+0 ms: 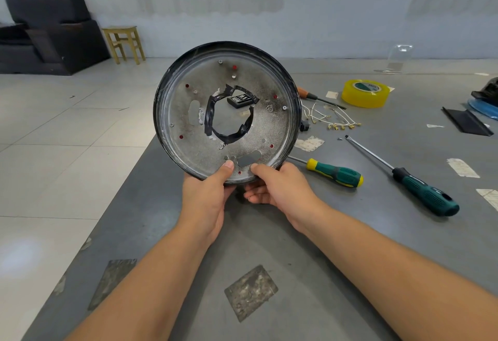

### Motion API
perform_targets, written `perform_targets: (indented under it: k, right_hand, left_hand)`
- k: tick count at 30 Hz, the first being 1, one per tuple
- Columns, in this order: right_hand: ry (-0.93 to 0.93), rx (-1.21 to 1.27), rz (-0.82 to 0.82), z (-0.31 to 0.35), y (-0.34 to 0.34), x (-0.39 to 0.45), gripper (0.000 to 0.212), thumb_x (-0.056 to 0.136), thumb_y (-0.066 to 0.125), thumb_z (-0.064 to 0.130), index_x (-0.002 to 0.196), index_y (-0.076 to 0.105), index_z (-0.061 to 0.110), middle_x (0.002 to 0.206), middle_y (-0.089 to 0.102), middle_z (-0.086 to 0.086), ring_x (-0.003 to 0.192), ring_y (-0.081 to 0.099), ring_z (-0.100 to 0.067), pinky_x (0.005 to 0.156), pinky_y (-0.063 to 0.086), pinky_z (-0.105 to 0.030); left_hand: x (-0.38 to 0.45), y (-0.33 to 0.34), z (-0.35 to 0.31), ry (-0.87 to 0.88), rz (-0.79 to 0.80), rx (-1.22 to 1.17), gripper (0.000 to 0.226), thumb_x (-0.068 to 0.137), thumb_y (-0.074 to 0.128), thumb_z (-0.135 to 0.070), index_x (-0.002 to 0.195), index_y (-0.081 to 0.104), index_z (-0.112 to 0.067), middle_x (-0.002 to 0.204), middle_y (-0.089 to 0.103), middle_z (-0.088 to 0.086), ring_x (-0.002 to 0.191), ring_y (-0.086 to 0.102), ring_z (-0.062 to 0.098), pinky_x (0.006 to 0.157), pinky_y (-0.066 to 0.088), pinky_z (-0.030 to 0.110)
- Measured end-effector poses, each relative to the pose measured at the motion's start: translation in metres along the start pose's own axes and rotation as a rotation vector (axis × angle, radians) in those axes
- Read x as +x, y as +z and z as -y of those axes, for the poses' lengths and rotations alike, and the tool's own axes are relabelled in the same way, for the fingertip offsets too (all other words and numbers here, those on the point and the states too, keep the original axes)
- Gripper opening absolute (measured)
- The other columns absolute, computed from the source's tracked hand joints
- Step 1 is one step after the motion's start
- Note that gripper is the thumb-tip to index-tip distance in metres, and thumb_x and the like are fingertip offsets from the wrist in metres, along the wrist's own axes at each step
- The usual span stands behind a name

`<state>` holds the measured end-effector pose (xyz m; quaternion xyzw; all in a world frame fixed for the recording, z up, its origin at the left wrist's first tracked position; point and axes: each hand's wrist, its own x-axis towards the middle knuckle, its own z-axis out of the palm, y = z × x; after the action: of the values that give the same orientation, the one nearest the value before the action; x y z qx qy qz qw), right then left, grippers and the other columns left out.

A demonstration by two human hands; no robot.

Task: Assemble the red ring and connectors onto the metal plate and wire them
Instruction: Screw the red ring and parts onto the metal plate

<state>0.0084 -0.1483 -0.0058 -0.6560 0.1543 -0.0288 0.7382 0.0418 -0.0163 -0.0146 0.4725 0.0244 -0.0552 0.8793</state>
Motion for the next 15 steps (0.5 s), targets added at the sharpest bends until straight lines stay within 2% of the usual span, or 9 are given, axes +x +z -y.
perform_targets:
  k: [3, 5, 7, 9, 11, 13, 15]
  right_hand:
    - [0.047, 0.009, 0.075, 0.007, -0.002, -0.004, 0.03, 0.101, 0.064, 0.027, 0.118, 0.067, 0.003, 0.085, 0.074, -0.02, 0.069, 0.074, -0.026, 0.062, 0.06, -0.03]
    - [0.116, -0.029, 0.148, 0.018, -0.007, -0.006, 0.041, 0.097, 0.068, 0.041, 0.117, 0.067, 0.005, 0.087, 0.074, -0.024, 0.072, 0.075, -0.028, 0.063, 0.062, -0.029]
    - [0.166, -0.182, 0.188, 0.032, -0.019, -0.007, 0.054, 0.092, 0.067, 0.056, 0.112, 0.066, 0.006, 0.082, 0.074, -0.023, 0.069, 0.075, -0.028, 0.059, 0.061, -0.027]
    - [0.123, -0.368, 0.16, 0.047, -0.037, -0.003, 0.057, 0.093, 0.066, 0.057, 0.104, 0.066, 0.0, 0.075, 0.075, -0.018, 0.061, 0.073, -0.023, 0.05, 0.056, -0.023]
    - [-0.033, -0.539, 0.022, 0.059, -0.061, 0.007, 0.042, 0.097, 0.067, 0.043, 0.095, 0.069, 0.001, 0.073, 0.075, -0.012, 0.056, 0.071, -0.016, 0.049, 0.054, -0.023]
    - [-0.182, -0.715, -0.196, 0.066, -0.089, 0.022, 0.025, 0.098, 0.067, 0.03, 0.084, 0.072, 0.01, 0.076, 0.077, -0.008, 0.067, 0.073, -0.017, 0.066, 0.061, -0.033]
    - [-0.218, -0.879, -0.394, 0.067, -0.119, 0.04, 0.019, 0.096, 0.064, 0.025, 0.079, 0.07, 0.017, 0.082, 0.077, -0.004, 0.084, 0.071, -0.022, 0.082, 0.058, -0.037]
  left_hand:
    - [0.002, 0.0, -0.001, 0.0, -0.022, -0.018, 0.037, 0.096, 0.065, 0.007, 0.132, 0.064, -0.001, 0.111, 0.079, 0.012, 0.1, 0.078, 0.024, 0.073, 0.063, 0.029]
    - [0.004, 0.0, -0.003, 0.003, -0.038, -0.031, 0.04, 0.096, 0.066, 0.008, 0.135, 0.062, -0.001, 0.115, 0.078, 0.013, 0.103, 0.077, 0.026, 0.074, 0.064, 0.03]
    - [0.006, 0.0, -0.004, 0.01, -0.058, -0.04, 0.044, 0.095, 0.067, 0.008, 0.137, 0.06, -0.002, 0.119, 0.077, 0.013, 0.106, 0.077, 0.026, 0.076, 0.064, 0.031]
    - [0.009, -0.001, -0.005, 0.016, -0.079, -0.04, 0.047, 0.095, 0.069, 0.006, 0.139, 0.059, -0.004, 0.122, 0.076, 0.012, 0.109, 0.076, 0.024, 0.08, 0.065, 0.033]
    - [0.013, -0.001, -0.005, 0.023, -0.102, -0.042, 0.049, 0.094, 0.07, 0.007, 0.139, 0.058, -0.007, 0.123, 0.076, 0.01, 0.108, 0.076, 0.022, 0.081, 0.065, 0.035]
    - [0.015, 0.0, -0.005, 0.036, -0.118, -0.043, 0.05, 0.093, 0.071, 0.007, 0.138, 0.057, -0.008, 0.122, 0.076, 0.009, 0.106, 0.077, 0.021, 0.078, 0.065, 0.033]
    - [0.017, 0.001, -0.004, 0.048, -0.122, -0.026, 0.053, 0.092, 0.071, 0.007, 0.14, 0.055, -0.01, 0.125, 0.074, 0.009, 0.108, 0.076, 0.021, 0.077, 0.065, 0.032]
